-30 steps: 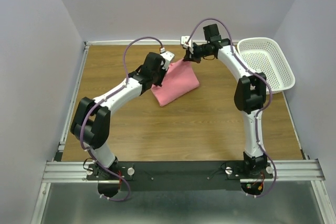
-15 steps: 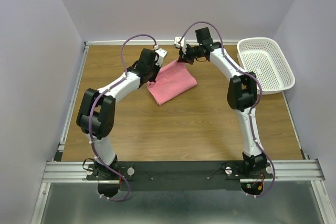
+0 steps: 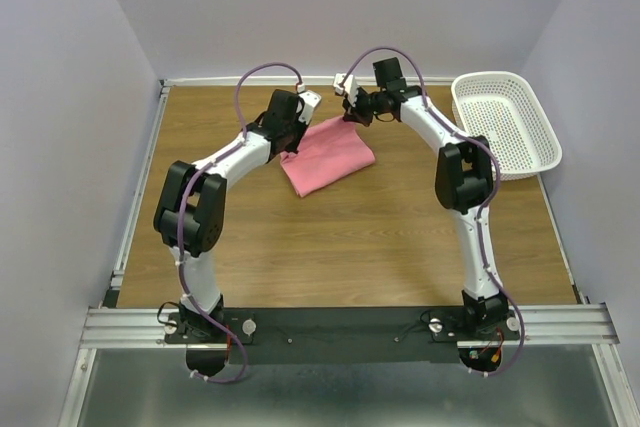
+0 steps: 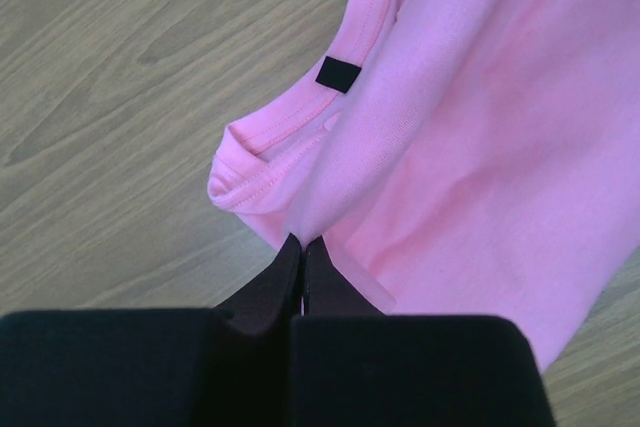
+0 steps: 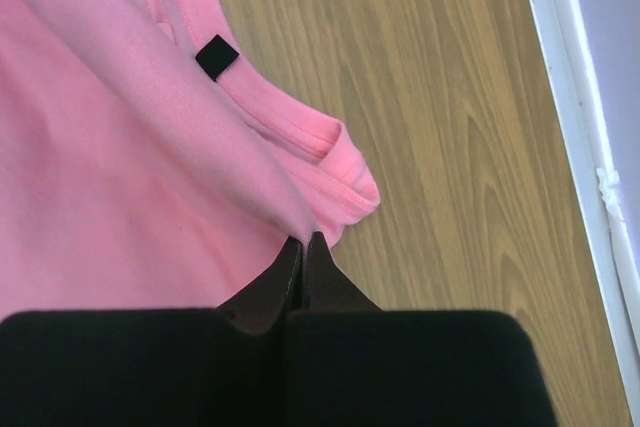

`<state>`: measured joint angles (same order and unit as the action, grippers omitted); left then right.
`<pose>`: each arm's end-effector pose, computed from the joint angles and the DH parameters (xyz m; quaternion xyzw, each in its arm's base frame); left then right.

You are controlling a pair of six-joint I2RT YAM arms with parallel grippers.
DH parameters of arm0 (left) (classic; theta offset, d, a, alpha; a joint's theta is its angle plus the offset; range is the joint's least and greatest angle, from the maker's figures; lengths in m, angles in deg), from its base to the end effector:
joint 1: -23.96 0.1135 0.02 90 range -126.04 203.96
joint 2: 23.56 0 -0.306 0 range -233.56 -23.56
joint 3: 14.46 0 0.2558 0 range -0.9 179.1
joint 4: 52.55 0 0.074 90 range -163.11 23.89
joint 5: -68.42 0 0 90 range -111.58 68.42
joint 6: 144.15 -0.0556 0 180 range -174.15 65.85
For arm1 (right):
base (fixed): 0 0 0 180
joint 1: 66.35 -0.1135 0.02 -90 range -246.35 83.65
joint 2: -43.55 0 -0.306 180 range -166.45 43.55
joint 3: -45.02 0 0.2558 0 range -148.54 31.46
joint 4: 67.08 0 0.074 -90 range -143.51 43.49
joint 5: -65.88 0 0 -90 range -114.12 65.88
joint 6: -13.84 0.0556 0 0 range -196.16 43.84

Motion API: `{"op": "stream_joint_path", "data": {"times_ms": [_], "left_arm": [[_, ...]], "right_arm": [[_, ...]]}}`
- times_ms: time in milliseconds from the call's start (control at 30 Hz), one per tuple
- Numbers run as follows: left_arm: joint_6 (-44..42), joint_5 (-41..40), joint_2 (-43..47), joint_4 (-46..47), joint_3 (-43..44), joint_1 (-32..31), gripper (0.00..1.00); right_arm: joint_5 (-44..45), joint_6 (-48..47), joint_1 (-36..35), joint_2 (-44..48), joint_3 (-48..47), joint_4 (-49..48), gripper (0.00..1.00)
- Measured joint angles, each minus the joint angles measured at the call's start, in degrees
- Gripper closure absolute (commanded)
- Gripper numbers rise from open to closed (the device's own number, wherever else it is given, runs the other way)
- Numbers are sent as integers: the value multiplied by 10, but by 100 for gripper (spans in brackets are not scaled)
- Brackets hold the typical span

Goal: Fold and stack the t-shirts
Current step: Fold the tshirt

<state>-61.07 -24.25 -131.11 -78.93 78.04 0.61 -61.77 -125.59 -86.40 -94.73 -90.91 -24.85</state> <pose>0.4201 -0.1785 0.2531 0.2287 0.8822 -0.0377 0.4100 0.5408 0.2335 0.2238 -0.5999 0.6465 0.1953 0.4290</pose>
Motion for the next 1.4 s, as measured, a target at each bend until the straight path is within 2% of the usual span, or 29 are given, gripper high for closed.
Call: {"op": "stream_joint_path", "data": {"times_ms": [633,1167,1200,1233,1267,1300,1333,1367,1400], "left_arm": [[-32,17,-42,10,50,13,100],[-45,35,-85,17,85,22,100],[-45,35,-87,17,88,22,97],[-44,34,-91,17,94,23,89],[-43,26,-95,20,100,24,71],[-42,18,-98,23,105,24,64],[-41,13,-99,25,108,24,60],[-35,-5,-102,29,115,25,53],[-32,-19,-104,33,122,27,48]], "right_arm": [[53,37,0,52,68,-72,99],[101,74,-1,53,86,-99,99],[103,76,-1,53,86,-100,99],[108,81,-1,53,87,-102,96],[113,89,-1,53,86,-105,94],[117,95,-1,53,86,-109,80],[124,106,-1,52,84,-113,70],[135,123,-1,47,75,-121,53],[148,142,-1,39,65,-132,40]]}}
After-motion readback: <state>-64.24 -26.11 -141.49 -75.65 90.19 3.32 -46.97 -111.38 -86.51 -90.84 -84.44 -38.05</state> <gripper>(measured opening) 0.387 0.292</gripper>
